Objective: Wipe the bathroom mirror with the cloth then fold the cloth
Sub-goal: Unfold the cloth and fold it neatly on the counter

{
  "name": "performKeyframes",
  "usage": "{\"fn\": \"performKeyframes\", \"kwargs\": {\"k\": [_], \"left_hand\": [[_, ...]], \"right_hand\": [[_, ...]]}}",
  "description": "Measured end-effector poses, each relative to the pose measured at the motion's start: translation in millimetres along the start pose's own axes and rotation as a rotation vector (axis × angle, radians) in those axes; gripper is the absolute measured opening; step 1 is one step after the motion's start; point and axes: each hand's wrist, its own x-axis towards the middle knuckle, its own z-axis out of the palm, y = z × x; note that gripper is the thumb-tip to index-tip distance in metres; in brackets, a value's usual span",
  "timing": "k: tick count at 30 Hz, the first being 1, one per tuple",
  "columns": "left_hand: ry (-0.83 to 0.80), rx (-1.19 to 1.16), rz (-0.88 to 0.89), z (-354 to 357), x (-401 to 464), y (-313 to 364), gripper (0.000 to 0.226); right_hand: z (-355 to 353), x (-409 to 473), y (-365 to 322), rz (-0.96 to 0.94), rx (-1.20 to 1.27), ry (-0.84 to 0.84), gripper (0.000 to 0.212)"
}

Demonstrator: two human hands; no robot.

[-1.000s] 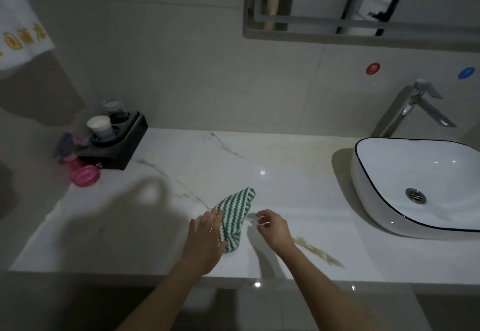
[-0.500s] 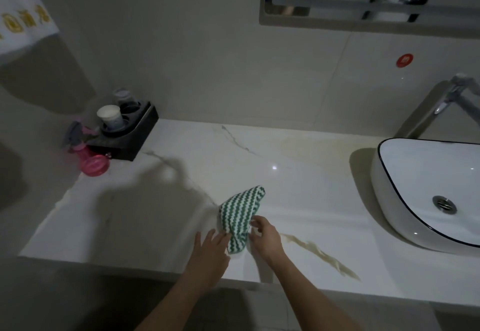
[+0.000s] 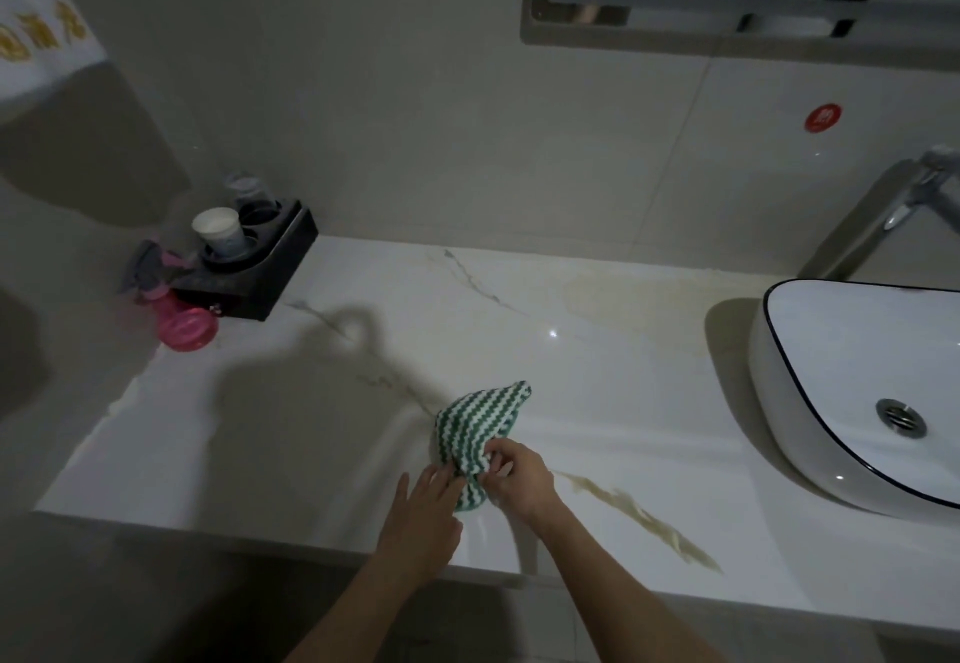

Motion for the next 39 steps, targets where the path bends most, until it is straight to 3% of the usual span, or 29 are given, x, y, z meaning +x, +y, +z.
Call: {"fn": "performKeyframes", "kwargs": {"k": [4,8,12,18,20,23,25,32,35,39], "left_hand": [[-0.096,-0.025,-0.016,-18,-7,4,0.073],[-0.185,-0.046,-0.04,-15,-10,4,0.059],[-0.189,-0.055,-0.065,-8,-12,1,0.059],[-0.001,-0.109,-0.031,-11,-10,8,0.05],[-0.038,-0.232,-0.107,-11,-7,11,0.05],[0.024,-0.545,-0.245,-22,3,18,0.071],[0.103,-0.623,-0.275,-33,7,22,0.081],[0.435,-0.878,-0.334,-74,17,37,0.032],[0.54,-0.977,-0.307,-91,23,31,0.028],[0.588,-0.931,-0.273,-114,34,23,0.024]], "right_hand": [[0,1,-2,-0.05,-0.008,0.061,0.017],[2,0,0,-0.047,0.116,0.052,0.033],[-5,-3,1,-0.082,0.214,0.085,0.024],[-20,-5,-2,-0.008,0.434,0.076,0.013],[-26,-8,-6,0.019,0.584,0.05,0.01],[-35,-11,-18,0.033,0.737,0.04,0.015],[-40,-12,-30,0.042,0.832,0.053,0.018],[-67,-9,-71,-0.031,0.951,0.129,0.016],[-84,-13,-83,-0.07,0.978,0.089,0.013],[-99,-16,-86,-0.106,0.911,0.024,0.028]]}}
